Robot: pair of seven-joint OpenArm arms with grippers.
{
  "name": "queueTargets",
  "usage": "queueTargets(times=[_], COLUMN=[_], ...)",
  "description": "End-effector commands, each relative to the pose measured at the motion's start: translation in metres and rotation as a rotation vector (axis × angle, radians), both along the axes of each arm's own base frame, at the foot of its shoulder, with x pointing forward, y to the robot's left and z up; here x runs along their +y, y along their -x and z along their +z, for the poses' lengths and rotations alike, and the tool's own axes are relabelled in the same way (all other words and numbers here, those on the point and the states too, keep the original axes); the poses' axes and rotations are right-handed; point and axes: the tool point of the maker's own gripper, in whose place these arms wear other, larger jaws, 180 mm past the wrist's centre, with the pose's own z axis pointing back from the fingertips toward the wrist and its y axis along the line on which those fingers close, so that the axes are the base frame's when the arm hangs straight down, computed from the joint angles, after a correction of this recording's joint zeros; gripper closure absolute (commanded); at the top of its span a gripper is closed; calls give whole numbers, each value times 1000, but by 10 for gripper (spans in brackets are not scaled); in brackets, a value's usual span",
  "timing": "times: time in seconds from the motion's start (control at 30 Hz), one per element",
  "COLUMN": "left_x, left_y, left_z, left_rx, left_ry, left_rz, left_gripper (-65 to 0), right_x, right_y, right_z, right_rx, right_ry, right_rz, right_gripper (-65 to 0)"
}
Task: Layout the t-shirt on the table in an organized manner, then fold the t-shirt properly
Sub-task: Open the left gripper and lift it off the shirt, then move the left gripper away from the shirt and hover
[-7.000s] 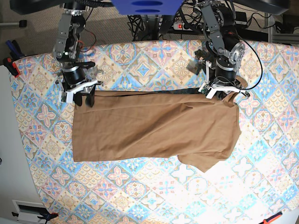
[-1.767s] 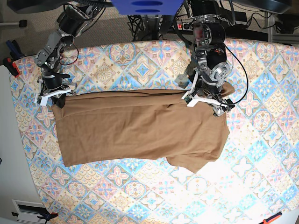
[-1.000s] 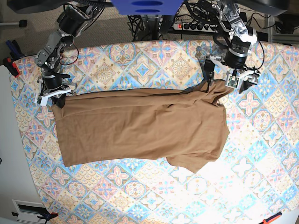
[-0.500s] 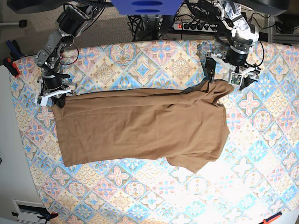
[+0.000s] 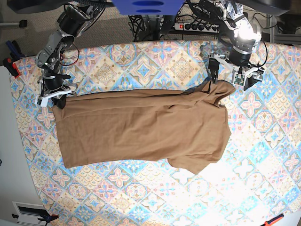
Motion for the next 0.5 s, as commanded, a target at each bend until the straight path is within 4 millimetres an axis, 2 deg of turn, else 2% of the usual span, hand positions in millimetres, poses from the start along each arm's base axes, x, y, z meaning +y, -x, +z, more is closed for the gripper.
queueTargets(times=[0.0,0.1,0.23,0.3,0.4,0.47], left_x=[6,29,74,95,123,135], left_y=[-3,-5,-10,-14,-10,-9], left_z=[11,20,34,38,44,50], left_rx=[-48,-76,-139,-174,-217,-244], left_ry=[-5,-30,-52,-44,-33,-33], left_rz=[21,88,231,310,426,476], left_gripper=[-650,-650,-650,-650,-650,-650], right_x=[-16,-17,-18,-18,-18,-18], right_y=[19,20,21,30,33,33], right_z=[-16,-16,-17,-22,-23,-23], right_rx=[127,128,131,151,156,156], right_ry=[50,51,53,53,54,54], right_rz=[-38,-38,-38,-37,-37,-37], right_gripper=[0,0,0,0,0,0])
